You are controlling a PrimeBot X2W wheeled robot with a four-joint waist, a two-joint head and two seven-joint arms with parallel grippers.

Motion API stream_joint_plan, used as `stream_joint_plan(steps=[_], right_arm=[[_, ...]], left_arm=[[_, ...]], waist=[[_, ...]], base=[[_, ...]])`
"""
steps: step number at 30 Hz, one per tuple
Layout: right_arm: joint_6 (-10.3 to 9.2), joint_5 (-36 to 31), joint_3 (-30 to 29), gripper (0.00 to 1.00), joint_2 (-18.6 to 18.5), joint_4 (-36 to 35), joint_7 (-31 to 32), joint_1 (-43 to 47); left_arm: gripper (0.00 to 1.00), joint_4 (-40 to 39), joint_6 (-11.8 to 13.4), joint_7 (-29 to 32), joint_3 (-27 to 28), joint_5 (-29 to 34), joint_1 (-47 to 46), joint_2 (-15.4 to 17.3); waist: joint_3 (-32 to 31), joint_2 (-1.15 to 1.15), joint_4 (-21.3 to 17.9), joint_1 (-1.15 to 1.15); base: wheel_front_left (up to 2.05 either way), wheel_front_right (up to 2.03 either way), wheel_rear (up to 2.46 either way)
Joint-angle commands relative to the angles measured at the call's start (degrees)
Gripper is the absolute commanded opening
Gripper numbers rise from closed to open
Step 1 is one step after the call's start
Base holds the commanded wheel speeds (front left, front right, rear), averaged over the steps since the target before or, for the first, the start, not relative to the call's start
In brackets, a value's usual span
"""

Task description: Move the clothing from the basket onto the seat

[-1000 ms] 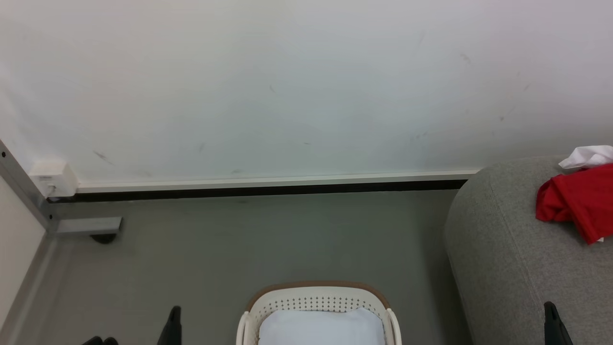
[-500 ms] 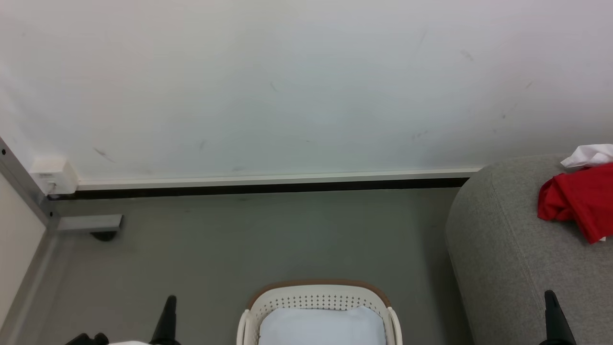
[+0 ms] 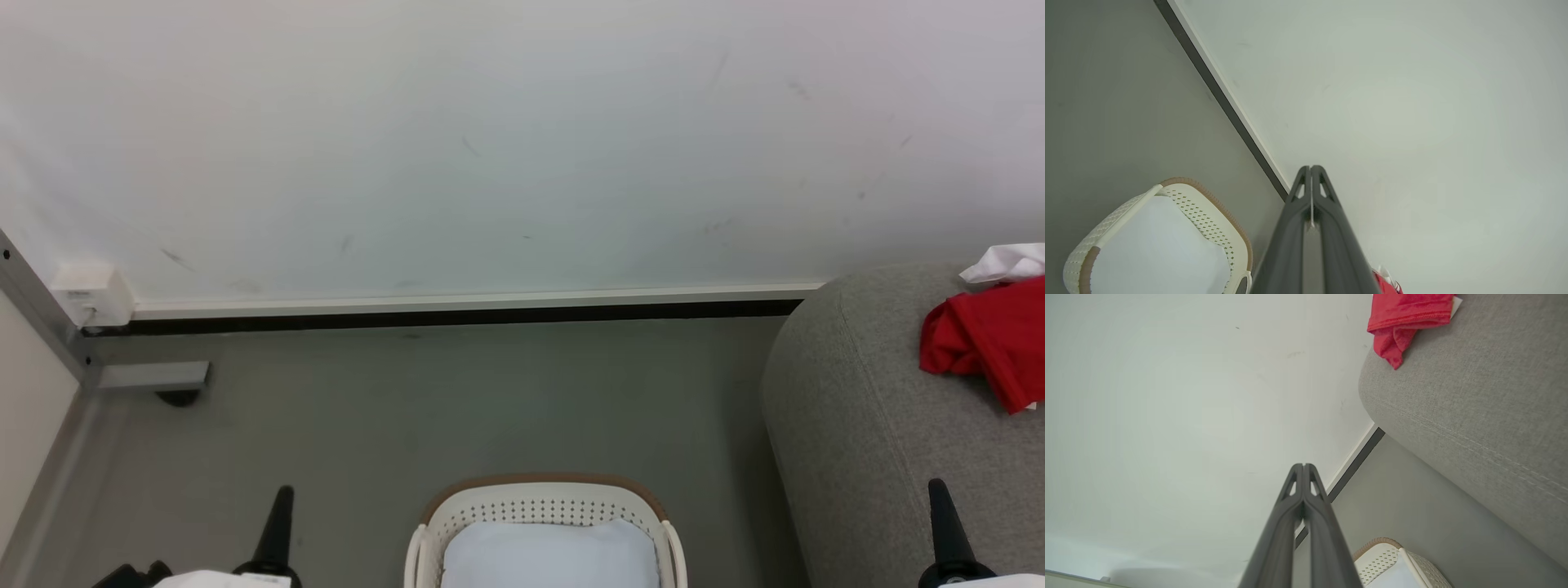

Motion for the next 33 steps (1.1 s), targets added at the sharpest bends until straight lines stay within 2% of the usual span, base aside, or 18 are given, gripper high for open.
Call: stream_joint_plan(steps=[1, 33], right_arm=[[-0.08, 1.5, -0.3, 0.00, -0.7, -0.6, 0.5, -1.0], [-0.11, 17.9, -0.4, 0.00, -0.9, -1.6, 4.6, -3.3]], left_arm=[[0.00, -0.7, -0.4, 0.5, 0.5, -1.3, -1.1, 0.3], [0.00, -2.3, -2.2, 4.6, 3.2, -16.6, -2.5, 0.4]], waist=[[0.0, 0.00, 0.0, 0.00], [0.9, 0.00, 0.4, 0.00]], base=[[0.00, 0.00, 0.00], [0.00, 0.00, 0.00]])
